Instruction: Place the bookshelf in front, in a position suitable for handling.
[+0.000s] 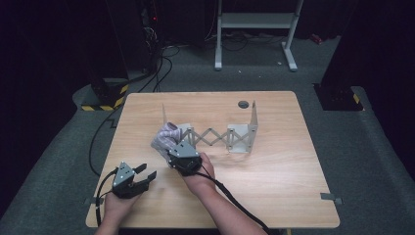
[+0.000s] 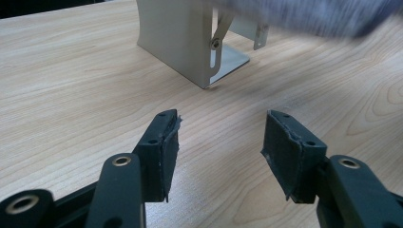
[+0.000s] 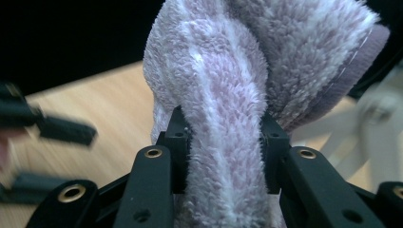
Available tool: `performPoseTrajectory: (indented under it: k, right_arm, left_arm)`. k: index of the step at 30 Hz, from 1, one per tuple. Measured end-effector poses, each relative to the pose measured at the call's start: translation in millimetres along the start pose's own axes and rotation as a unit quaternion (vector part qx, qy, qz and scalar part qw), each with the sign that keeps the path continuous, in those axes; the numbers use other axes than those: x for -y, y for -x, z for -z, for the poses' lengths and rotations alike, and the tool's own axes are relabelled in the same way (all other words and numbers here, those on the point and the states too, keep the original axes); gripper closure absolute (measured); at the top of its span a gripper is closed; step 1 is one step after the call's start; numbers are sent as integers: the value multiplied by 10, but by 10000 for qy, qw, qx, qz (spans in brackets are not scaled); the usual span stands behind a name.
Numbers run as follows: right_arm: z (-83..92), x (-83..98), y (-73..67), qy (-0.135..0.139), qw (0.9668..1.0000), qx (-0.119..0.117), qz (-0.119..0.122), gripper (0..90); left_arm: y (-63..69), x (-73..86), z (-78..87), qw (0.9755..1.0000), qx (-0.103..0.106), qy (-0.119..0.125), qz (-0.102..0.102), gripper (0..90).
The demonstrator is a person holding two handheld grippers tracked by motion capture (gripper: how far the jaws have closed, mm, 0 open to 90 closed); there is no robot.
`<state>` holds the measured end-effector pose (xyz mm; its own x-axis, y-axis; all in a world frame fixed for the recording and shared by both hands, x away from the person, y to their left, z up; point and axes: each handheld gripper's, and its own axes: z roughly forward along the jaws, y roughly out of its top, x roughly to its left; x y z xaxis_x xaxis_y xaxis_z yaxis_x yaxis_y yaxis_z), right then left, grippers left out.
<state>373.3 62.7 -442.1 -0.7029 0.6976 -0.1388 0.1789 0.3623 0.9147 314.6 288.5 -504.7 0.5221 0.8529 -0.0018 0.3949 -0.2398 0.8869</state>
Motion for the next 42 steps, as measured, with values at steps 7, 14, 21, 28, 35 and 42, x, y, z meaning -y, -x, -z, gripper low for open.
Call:
performPoseTrajectory:
  k: [7,14,21,28,35,42]
  right_arm:
    - [-96,119,30,-278,9996,9,-71,662]
    - [-357,575,76,-1138,9932,-31,-239,661]
    - [-246,672,117,-1145,9925,-116,-416,659]
    - [403,710,332,-664,9961,222,-533,657]
    - [1036,982,771,-613,9899,936,-865,654]
    - [1478,1311,1218,-785,9747,1674,-1255,646]
  left_arm:
    - [3,2,1,10000,11,-5,-10,459]
    - [10,3,-18,10000,30,-24,-18,459]
    - [32,5,-44,10000,59,-57,-39,459]
    - [64,-11,-95,9998,112,-111,-90,462]
    - [111,-27,-134,9997,189,-138,-110,462]
    - [120,-38,-143,9996,228,-132,-95,462]
